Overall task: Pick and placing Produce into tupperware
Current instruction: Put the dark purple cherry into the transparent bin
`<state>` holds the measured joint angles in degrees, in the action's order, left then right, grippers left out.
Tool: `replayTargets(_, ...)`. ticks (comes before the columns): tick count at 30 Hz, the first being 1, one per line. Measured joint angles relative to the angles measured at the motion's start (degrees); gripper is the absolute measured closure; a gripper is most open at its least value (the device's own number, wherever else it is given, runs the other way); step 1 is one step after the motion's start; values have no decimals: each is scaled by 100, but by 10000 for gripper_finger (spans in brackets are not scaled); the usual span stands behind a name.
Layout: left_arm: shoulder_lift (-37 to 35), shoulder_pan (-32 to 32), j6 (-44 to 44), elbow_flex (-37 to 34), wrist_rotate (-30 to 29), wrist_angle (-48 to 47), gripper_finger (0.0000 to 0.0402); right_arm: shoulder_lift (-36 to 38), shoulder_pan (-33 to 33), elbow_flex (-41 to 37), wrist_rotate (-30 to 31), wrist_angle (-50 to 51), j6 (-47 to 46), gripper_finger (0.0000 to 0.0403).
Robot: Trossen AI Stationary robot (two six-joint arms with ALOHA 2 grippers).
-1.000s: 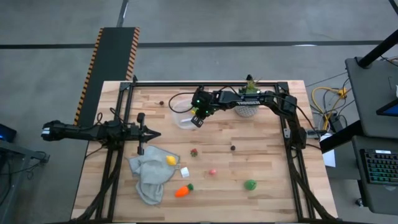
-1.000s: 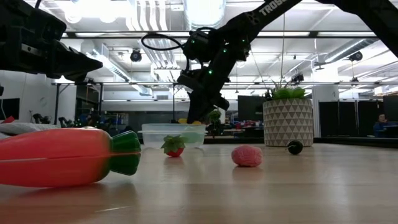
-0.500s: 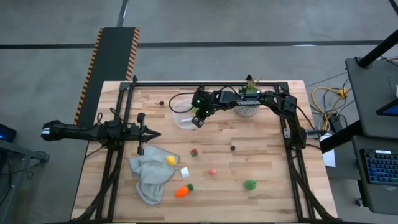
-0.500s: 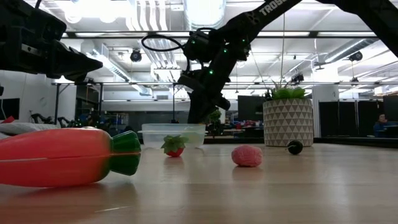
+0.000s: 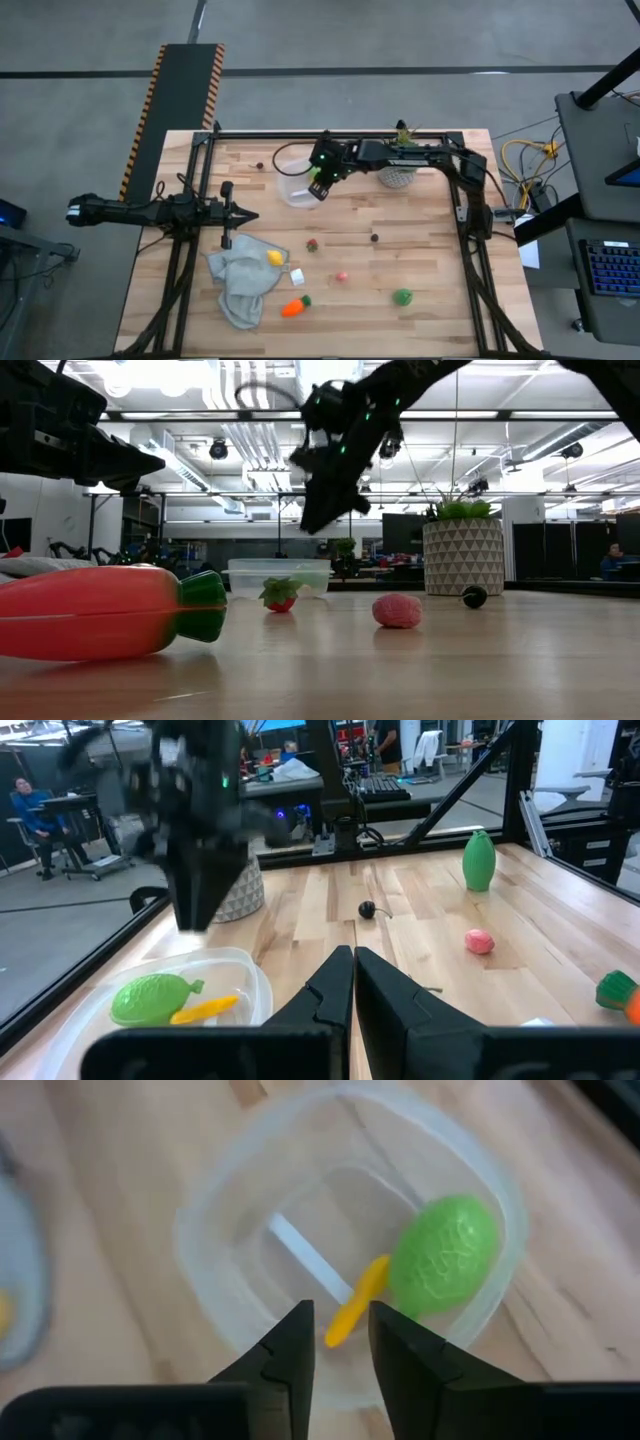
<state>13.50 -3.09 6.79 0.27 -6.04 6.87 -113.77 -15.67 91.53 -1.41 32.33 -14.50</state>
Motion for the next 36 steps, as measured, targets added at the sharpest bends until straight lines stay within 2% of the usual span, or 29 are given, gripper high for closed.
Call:
replayTargets(7, 2, 0, 2, 0, -1, 0, 402, 969, 419, -15, 233, 764, 245, 313)
replayTargets(11, 1, 0, 4, 0, -1, 14, 402, 1467, 831, -48, 615, 1439, 320, 308)
replayTargets(17, 18, 0, 4, 0, -1, 17, 402, 2071, 1543, -128, 753, 2194, 500, 302)
replayTargets(22, 15, 0, 0, 0, -1, 20, 402, 2326, 2115, -313, 756, 2485, 928, 303)
replayTargets(28, 50, 0, 3, 0, -1, 12, 402, 2297, 2551, -632, 799, 2720, 1286, 293)
replayTargets(36, 168, 0, -12, 0, -16, 9, 402, 2294, 2680, -1617, 898, 2648, 1726, 248)
